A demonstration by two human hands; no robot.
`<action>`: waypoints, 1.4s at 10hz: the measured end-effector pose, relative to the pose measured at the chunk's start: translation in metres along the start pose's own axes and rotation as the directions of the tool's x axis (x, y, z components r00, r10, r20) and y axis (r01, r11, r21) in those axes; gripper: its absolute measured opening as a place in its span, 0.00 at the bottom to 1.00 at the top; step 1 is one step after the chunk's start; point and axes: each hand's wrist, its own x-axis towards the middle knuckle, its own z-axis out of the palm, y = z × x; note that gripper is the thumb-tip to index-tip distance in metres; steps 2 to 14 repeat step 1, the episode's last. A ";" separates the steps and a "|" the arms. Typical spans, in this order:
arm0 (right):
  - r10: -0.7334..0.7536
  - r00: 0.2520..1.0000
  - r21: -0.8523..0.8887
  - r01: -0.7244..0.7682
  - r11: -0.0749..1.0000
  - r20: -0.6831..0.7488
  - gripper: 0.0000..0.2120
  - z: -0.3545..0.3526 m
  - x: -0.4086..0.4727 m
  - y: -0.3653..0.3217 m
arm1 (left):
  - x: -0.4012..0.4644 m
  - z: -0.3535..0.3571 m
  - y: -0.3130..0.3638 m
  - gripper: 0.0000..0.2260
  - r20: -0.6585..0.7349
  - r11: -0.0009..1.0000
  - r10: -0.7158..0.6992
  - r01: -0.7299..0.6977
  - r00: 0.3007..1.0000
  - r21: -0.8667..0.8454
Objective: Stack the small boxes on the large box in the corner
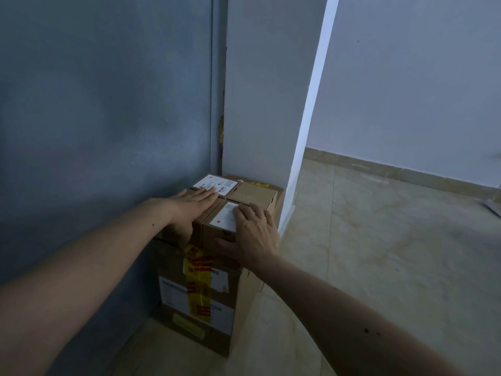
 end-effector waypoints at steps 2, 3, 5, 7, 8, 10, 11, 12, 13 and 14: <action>0.010 1.000 0.029 -0.010 1.000 0.007 0.42 -0.001 -0.001 -0.001 | -0.001 0.002 0.001 0.54 -0.032 0.999 -0.025 0.024 0.999 -0.032; 0.010 1.000 0.029 -0.010 1.000 0.007 0.42 -0.001 -0.001 -0.001 | -0.001 0.002 0.001 0.54 -0.032 0.999 -0.025 0.024 0.999 -0.032; 0.010 1.000 0.029 -0.010 1.000 0.007 0.42 -0.001 -0.001 -0.001 | -0.001 0.002 0.001 0.54 -0.032 0.999 -0.025 0.024 0.999 -0.032; 0.010 1.000 0.029 -0.010 1.000 0.007 0.42 -0.001 -0.001 -0.001 | -0.001 0.002 0.001 0.54 -0.032 0.999 -0.025 0.024 0.999 -0.032; 0.010 1.000 0.029 -0.010 1.000 0.007 0.42 -0.001 -0.001 -0.001 | -0.001 0.002 0.001 0.54 -0.032 0.999 -0.025 0.024 0.999 -0.032; 0.010 1.000 0.029 -0.010 1.000 0.007 0.42 -0.001 -0.001 -0.001 | -0.001 0.002 0.001 0.54 -0.032 0.999 -0.025 0.024 0.999 -0.032; 0.010 1.000 0.029 -0.010 1.000 0.007 0.42 -0.001 -0.001 -0.001 | -0.001 0.002 0.001 0.54 -0.032 0.999 -0.025 0.024 0.999 -0.032; 0.010 1.000 0.029 -0.010 1.000 0.007 0.42 -0.001 -0.001 -0.001 | -0.001 0.002 0.001 0.54 -0.032 0.999 -0.025 0.024 0.999 -0.032; 0.010 1.000 0.029 -0.010 1.000 0.007 0.42 -0.001 -0.001 -0.001 | -0.001 0.002 0.001 0.54 -0.032 0.999 -0.025 0.024 0.999 -0.032; 0.010 1.000 0.029 -0.010 1.000 0.007 0.42 -0.001 -0.001 -0.001 | -0.001 0.002 0.001 0.54 -0.032 0.999 -0.025 0.024 0.999 -0.032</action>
